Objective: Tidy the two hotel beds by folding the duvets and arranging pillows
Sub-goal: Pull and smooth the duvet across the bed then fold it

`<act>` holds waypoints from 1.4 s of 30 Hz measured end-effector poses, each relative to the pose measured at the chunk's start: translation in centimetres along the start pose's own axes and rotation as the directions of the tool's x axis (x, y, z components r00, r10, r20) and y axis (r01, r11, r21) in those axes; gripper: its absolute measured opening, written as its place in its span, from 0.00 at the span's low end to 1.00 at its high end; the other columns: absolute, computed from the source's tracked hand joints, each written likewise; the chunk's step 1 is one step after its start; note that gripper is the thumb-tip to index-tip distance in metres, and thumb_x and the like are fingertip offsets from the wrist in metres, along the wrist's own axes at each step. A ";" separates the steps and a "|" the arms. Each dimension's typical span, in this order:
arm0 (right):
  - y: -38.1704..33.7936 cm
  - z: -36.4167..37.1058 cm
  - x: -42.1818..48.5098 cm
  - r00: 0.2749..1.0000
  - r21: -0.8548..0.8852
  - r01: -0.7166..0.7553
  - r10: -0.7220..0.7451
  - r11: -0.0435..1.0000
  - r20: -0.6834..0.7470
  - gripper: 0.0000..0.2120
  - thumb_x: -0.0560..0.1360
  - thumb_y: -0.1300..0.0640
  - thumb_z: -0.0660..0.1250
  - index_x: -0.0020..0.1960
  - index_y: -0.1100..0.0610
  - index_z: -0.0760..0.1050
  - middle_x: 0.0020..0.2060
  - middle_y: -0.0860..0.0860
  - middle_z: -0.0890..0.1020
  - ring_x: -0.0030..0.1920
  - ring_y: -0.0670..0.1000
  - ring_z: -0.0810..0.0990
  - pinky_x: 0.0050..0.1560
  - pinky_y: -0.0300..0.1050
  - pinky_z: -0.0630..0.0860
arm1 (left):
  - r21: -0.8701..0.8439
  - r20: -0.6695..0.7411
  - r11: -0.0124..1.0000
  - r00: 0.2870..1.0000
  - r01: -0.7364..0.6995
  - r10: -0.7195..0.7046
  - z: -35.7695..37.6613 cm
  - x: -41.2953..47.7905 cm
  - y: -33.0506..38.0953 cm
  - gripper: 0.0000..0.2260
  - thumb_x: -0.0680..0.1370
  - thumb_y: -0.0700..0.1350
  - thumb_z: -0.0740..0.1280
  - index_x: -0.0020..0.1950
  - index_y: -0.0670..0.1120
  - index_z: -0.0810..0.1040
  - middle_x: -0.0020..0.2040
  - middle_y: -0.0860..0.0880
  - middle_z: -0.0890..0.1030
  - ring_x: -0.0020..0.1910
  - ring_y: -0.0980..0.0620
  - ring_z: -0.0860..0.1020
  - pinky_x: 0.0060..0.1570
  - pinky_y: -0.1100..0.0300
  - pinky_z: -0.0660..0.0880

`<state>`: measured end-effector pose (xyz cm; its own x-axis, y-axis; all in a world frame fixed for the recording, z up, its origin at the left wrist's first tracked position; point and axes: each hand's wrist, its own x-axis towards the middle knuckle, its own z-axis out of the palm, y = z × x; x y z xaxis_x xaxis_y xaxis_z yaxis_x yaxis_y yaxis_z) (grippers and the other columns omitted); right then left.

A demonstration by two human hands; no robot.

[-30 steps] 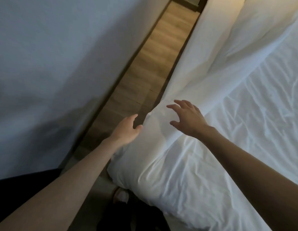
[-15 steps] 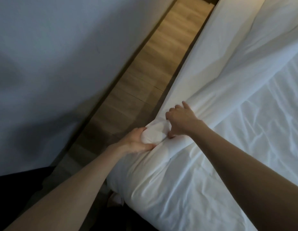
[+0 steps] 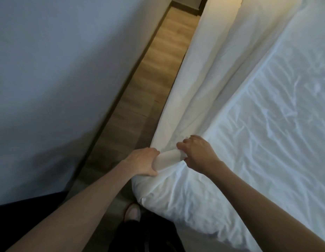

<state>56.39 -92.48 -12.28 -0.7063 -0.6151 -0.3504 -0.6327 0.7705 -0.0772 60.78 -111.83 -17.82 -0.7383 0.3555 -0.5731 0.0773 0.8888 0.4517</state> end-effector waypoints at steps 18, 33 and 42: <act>5.9 0.0 -17.7 0.980 -0.046 0.079 -0.086 0.996 -0.177 0.17 0.62 0.66 0.66 0.49 0.55 0.79 0.37 0.52 0.79 0.42 0.58 0.77 0.52 0.48 0.69 | -0.156 -0.267 0.988 0.962 0.019 -0.061 9.1 -11.4 17.6 0.21 0.78 0.57 0.65 0.68 0.52 0.66 0.60 0.49 0.77 0.58 0.49 0.76 0.56 0.58 0.72; 17.9 2.5 -38.2 0.989 -0.069 0.028 -0.038 0.997 -0.145 0.18 0.64 0.62 0.73 0.54 0.53 0.78 0.45 0.51 0.79 0.51 0.57 0.78 0.60 0.47 0.68 | 0.086 -0.170 0.992 0.983 0.089 -0.073 21.0 -17.5 33.4 0.15 0.82 0.55 0.56 0.67 0.53 0.69 0.56 0.46 0.80 0.55 0.43 0.78 0.51 0.53 0.73; 8.9 8.7 -41.1 0.979 -0.098 0.194 -0.186 0.976 0.078 0.26 0.77 0.52 0.66 0.73 0.46 0.64 0.74 0.51 0.64 0.75 0.56 0.58 0.76 0.53 0.48 | -0.012 -0.331 0.972 0.916 0.237 -0.227 27.3 -21.6 39.3 0.22 0.82 0.48 0.58 0.75 0.52 0.59 0.58 0.44 0.78 0.56 0.44 0.77 0.52 0.53 0.71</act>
<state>82.51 -58.92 -6.67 -0.5490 -0.7329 -0.4018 -0.7855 0.6167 -0.0514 98.11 -76.71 -6.38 -0.9155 0.0281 -0.4013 -0.1073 0.9443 0.3111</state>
